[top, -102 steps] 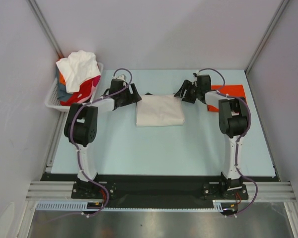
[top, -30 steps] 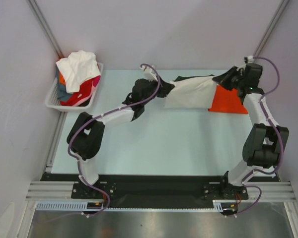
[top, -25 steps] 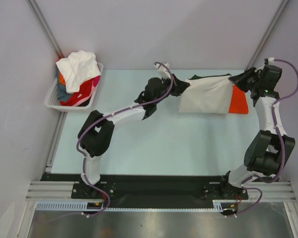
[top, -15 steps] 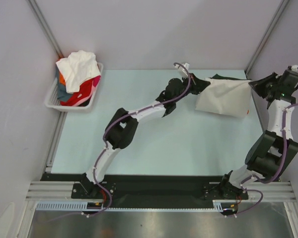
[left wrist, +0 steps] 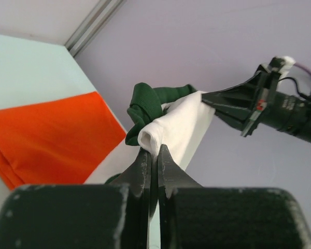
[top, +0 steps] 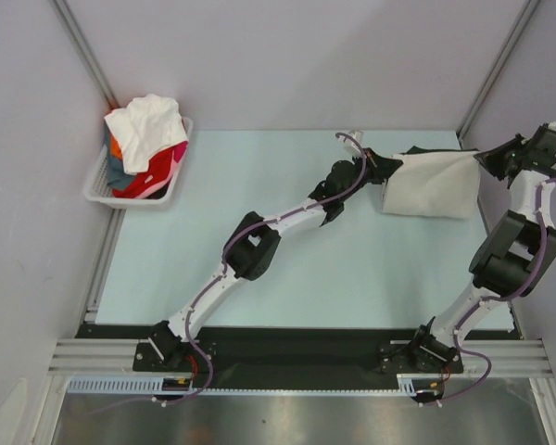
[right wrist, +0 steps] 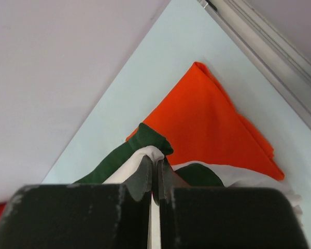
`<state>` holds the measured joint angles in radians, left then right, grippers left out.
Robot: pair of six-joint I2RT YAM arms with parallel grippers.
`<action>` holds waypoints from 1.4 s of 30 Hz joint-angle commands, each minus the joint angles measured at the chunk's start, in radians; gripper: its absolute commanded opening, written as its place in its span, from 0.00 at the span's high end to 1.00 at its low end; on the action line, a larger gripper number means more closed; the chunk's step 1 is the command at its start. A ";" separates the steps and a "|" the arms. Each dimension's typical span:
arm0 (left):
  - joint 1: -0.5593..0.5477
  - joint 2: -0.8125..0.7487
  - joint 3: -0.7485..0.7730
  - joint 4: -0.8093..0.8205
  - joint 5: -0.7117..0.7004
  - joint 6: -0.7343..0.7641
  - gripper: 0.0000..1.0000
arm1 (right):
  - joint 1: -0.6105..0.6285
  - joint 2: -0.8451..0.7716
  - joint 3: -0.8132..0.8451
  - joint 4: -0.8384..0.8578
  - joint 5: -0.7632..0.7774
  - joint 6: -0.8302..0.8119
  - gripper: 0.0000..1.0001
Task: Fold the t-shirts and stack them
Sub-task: Neatly place the folded tshirt to the corner
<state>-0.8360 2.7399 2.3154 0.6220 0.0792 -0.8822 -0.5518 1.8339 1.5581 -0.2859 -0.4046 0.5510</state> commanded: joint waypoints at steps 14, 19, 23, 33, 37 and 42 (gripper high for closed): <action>0.015 0.196 0.240 0.075 -0.419 -0.169 0.86 | -0.004 0.319 0.221 0.198 -0.077 0.036 0.99; 0.053 0.198 0.246 0.082 -0.470 -0.124 0.00 | 0.019 0.447 0.357 0.191 -0.056 0.067 0.04; 0.106 0.112 0.155 0.117 -0.370 -0.064 0.00 | 0.071 0.456 0.470 0.065 0.021 -0.046 0.00; 0.161 -0.443 -0.497 0.139 -0.193 0.135 0.00 | 0.119 0.160 0.105 0.193 -0.023 -0.008 0.18; 0.227 -0.652 -0.851 0.206 -0.135 0.065 0.00 | 0.173 0.068 -0.070 0.379 -0.105 0.148 0.35; 0.293 -0.872 -1.100 0.225 -0.021 0.037 0.00 | 0.234 0.016 -0.264 0.569 -0.210 0.321 0.57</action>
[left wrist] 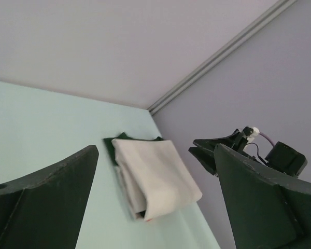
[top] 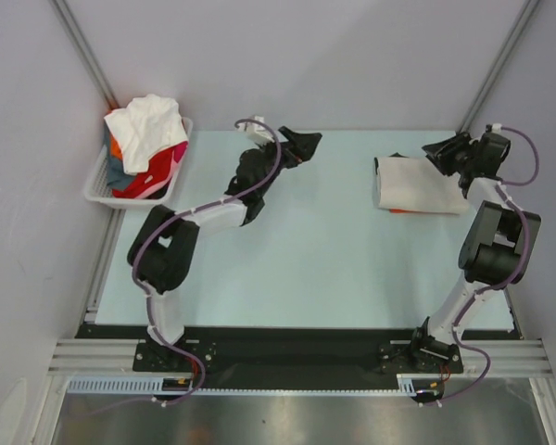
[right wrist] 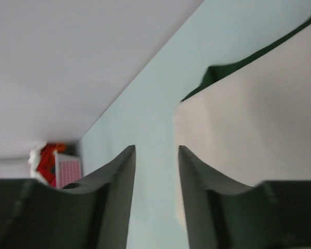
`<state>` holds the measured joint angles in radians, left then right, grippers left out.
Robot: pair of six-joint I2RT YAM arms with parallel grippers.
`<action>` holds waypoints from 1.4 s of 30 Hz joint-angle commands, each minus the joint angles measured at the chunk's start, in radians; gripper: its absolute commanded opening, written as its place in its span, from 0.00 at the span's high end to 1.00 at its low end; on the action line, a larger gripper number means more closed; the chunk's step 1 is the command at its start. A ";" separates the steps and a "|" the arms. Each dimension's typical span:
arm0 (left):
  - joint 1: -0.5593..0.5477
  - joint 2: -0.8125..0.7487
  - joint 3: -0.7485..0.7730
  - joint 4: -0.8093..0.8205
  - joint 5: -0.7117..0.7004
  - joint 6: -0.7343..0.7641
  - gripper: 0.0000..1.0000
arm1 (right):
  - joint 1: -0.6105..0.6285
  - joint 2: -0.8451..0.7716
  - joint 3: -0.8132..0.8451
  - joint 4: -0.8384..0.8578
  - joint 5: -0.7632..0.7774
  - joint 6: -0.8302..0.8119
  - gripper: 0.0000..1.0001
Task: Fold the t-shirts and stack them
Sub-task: Neatly place the folded tshirt to the corner
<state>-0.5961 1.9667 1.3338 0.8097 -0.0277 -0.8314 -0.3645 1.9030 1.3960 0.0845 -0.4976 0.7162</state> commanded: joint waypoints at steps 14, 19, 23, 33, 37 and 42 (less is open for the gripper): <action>0.114 -0.499 -0.539 -0.061 0.140 0.035 0.00 | 0.145 0.096 -0.416 0.853 -0.228 0.457 0.97; 0.116 -0.503 -0.565 -0.081 0.149 0.038 0.00 | 0.151 0.162 -0.465 0.830 -0.188 0.419 1.00; 0.117 -0.486 -0.562 -0.089 0.152 0.041 0.00 | 0.148 0.252 -0.476 0.845 -0.183 0.429 1.00; 0.117 -0.506 -0.571 -0.101 0.144 0.055 0.00 | 0.063 0.171 -0.480 0.908 -0.225 0.503 1.00; 0.117 -0.509 -0.570 -0.115 0.158 0.055 0.00 | 0.010 0.125 -0.476 0.905 -0.237 0.526 1.00; 0.117 -0.520 -0.570 -0.138 0.158 0.071 0.00 | -0.033 0.175 -0.476 0.923 -0.233 0.546 1.00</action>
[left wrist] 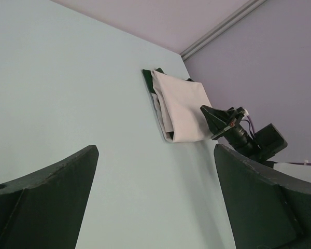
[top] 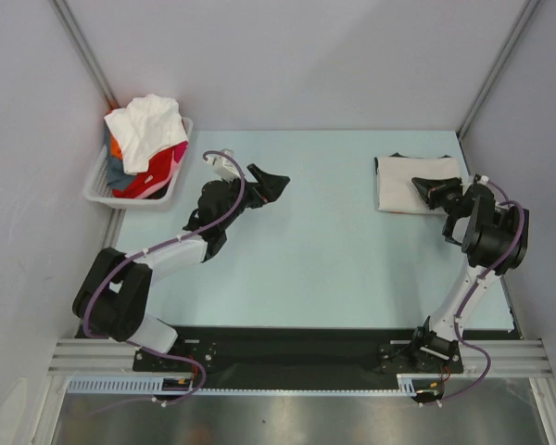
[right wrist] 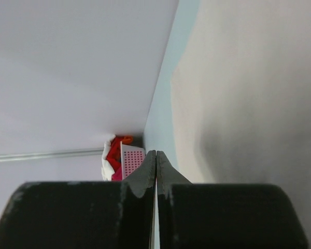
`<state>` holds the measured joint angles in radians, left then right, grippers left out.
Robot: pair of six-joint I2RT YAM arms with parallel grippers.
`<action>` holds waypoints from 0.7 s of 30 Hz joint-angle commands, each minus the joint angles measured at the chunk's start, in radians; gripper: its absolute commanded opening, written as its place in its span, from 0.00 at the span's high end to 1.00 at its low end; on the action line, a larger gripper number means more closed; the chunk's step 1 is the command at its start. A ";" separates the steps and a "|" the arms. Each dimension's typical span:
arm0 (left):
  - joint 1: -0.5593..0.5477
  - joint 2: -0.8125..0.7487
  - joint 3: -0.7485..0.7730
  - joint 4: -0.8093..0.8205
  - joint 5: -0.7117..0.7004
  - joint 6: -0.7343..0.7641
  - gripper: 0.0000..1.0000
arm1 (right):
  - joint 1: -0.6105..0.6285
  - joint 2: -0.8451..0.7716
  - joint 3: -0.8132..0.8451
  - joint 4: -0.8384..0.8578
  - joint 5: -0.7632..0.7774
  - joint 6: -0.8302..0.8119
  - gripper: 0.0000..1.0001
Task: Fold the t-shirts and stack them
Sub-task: Neatly place the folded tshirt to the corner, then reset both grippers
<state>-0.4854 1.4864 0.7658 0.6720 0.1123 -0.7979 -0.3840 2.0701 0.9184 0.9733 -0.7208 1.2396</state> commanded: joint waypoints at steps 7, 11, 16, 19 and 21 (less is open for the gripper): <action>0.007 -0.049 -0.006 -0.035 0.021 0.054 0.00 | -0.046 0.136 0.023 0.087 0.009 0.029 1.00; 0.007 -0.081 -0.007 -0.100 0.007 0.084 0.00 | -0.049 0.113 0.034 0.068 0.014 0.028 1.00; 0.008 -0.152 0.000 -0.239 -0.031 0.130 0.00 | -0.003 0.006 0.071 -0.050 0.034 -0.034 1.00; 0.008 -0.188 -0.003 -0.313 -0.049 0.164 0.00 | 0.039 -0.027 0.092 -0.082 0.040 -0.034 1.00; 0.008 -0.213 -0.006 -0.377 -0.063 0.189 0.00 | 0.063 -0.047 0.100 -0.120 0.046 -0.048 0.99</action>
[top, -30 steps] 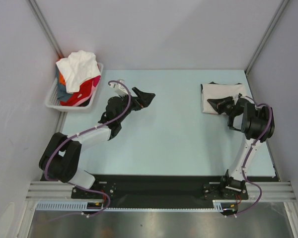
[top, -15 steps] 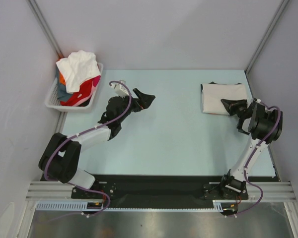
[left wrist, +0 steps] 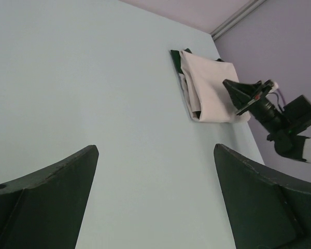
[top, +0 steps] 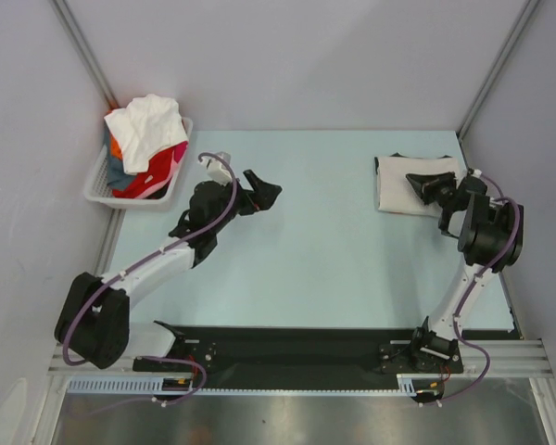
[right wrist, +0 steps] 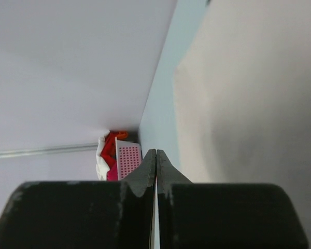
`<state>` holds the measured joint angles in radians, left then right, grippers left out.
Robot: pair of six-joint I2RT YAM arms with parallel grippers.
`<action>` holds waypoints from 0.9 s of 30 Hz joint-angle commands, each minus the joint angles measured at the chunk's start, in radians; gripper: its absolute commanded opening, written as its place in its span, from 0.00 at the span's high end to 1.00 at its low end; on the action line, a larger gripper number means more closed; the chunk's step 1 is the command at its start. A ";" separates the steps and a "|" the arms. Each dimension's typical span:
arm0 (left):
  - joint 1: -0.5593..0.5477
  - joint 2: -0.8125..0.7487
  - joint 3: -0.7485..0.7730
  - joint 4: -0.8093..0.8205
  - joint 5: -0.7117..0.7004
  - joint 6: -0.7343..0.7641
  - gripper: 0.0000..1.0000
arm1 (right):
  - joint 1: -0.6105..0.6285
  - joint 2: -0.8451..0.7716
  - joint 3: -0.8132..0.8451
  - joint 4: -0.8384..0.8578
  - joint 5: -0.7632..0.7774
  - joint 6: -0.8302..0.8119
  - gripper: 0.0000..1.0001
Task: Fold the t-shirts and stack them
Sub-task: Reset both grippers
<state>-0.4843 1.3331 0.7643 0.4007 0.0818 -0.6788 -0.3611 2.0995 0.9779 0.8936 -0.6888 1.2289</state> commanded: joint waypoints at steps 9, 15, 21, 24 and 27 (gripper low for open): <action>0.007 -0.195 -0.035 -0.301 -0.186 0.173 0.00 | 0.315 -0.423 0.048 -0.600 0.303 -0.546 0.94; 0.006 -0.317 -0.149 -0.303 -0.168 0.170 0.00 | 0.629 -0.730 -0.106 -0.706 0.656 -0.825 0.91; -0.002 -0.483 -0.330 -0.284 -0.157 0.176 0.00 | 0.852 -1.013 -0.310 -0.745 0.896 -0.884 0.30; -0.005 -0.570 -0.417 -0.283 -0.136 0.189 0.00 | 0.927 -1.120 -0.395 -0.812 1.032 -0.875 0.00; -0.010 -0.659 -0.488 -0.296 -0.119 0.208 0.00 | 0.941 -1.248 -0.473 -0.871 1.040 -0.867 0.00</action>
<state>-0.4870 0.7532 0.3313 0.0952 -0.0662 -0.5114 0.5617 0.9363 0.5545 0.0940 0.2218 0.3855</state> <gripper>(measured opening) 0.996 0.993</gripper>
